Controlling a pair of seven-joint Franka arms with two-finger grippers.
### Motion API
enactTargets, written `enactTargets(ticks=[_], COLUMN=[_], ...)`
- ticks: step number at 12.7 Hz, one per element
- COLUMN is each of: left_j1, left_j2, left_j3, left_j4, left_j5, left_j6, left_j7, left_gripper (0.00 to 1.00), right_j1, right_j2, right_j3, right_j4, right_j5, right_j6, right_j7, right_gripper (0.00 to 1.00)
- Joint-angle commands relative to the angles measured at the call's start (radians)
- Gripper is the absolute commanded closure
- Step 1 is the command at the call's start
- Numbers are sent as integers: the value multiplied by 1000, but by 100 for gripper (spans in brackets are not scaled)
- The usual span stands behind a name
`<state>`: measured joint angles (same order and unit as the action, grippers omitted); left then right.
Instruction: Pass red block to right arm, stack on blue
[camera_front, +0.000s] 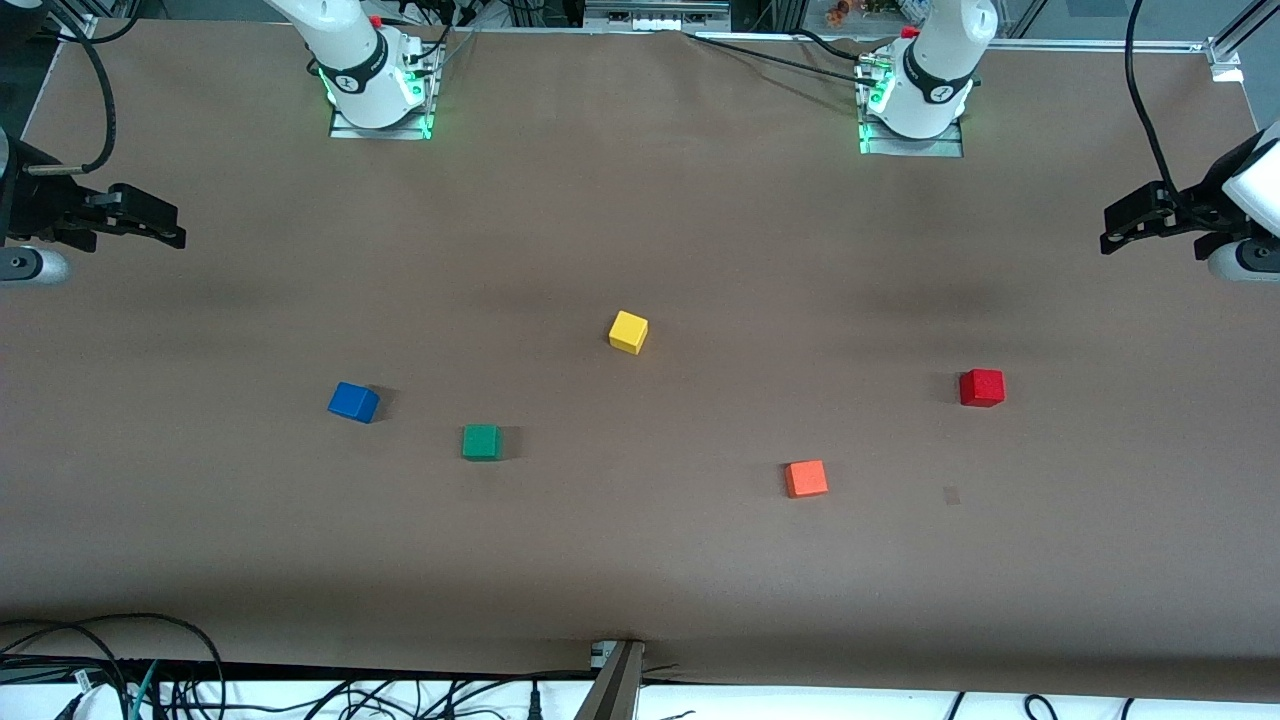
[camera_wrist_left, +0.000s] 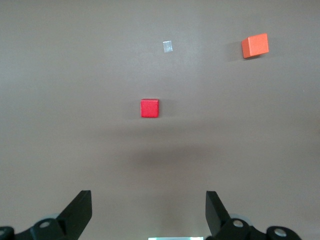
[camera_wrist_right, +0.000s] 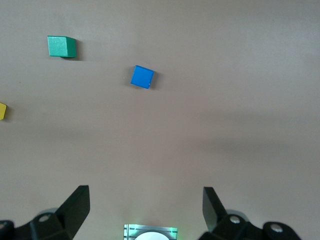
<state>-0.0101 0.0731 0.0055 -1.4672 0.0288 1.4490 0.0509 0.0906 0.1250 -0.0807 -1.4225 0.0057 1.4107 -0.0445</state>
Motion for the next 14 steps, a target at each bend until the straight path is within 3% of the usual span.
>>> enactTargets(ticks=[1,14], left_j1=[-4,-2], left_j2=[-21,-21], left_j3=[8,10], left_j4=[-16,-18], left_j5=[-13,-13], left_j6=[10,16], left_j7=[7,9], left_gripper=[0,0], right_j1=[-11,-12], right_j2=[13,13], right_j3=[7,6], right_j4=[28,28], right_j5=[-10,-10], right_j6=[-7,-7], right_j7=[-12,-12], right_gripper=[0,0])
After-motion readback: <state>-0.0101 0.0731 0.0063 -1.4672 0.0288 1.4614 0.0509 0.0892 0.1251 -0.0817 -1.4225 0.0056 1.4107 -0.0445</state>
